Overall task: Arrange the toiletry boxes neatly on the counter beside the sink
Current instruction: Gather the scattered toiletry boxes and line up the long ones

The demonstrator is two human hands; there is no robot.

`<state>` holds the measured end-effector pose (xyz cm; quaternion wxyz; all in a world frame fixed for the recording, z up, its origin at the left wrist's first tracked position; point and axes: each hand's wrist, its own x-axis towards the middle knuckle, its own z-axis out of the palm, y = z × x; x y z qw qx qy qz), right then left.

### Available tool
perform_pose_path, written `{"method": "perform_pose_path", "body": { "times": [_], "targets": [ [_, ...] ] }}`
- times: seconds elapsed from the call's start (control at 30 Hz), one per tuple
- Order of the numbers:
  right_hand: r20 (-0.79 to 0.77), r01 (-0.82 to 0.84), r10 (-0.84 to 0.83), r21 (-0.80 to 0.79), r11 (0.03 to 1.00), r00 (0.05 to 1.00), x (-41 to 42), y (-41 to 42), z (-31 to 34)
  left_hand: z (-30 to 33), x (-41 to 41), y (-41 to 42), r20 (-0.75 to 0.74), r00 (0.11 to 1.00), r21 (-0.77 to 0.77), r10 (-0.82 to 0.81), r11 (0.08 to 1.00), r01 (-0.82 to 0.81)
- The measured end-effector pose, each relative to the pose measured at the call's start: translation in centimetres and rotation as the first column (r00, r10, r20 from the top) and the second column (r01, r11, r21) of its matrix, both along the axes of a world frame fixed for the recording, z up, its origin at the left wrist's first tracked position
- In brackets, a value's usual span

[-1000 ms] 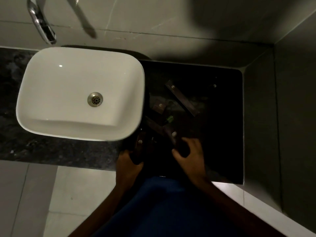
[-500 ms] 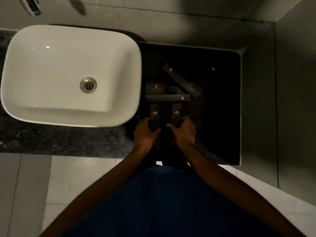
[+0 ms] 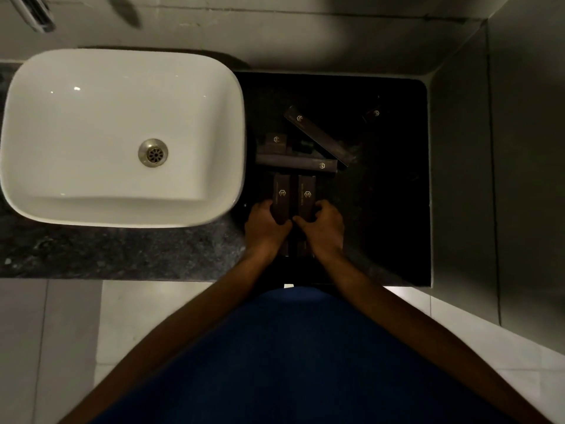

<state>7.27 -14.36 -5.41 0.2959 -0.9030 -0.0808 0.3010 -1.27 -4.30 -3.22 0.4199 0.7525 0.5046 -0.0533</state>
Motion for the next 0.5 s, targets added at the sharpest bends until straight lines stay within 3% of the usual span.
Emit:
{"method": "perform_pose_path", "body": {
  "times": [0.4, 0.5],
  "targets": [
    [-0.014, 0.007, -0.006, 0.029, 1.000, 1.000, 0.4, -0.2, -0.2, 0.1, 0.2, 0.1, -0.012, 1.000, 0.018, 0.019, 1.000, -0.019],
    [-0.004, 0.123, -0.123, 0.065, 0.990, 0.992, 1.0, -0.9, 0.6, 1.2, 0.7, 0.4, -0.030, 0.995, 0.028, 0.096, 0.995, -0.095]
  ]
}}
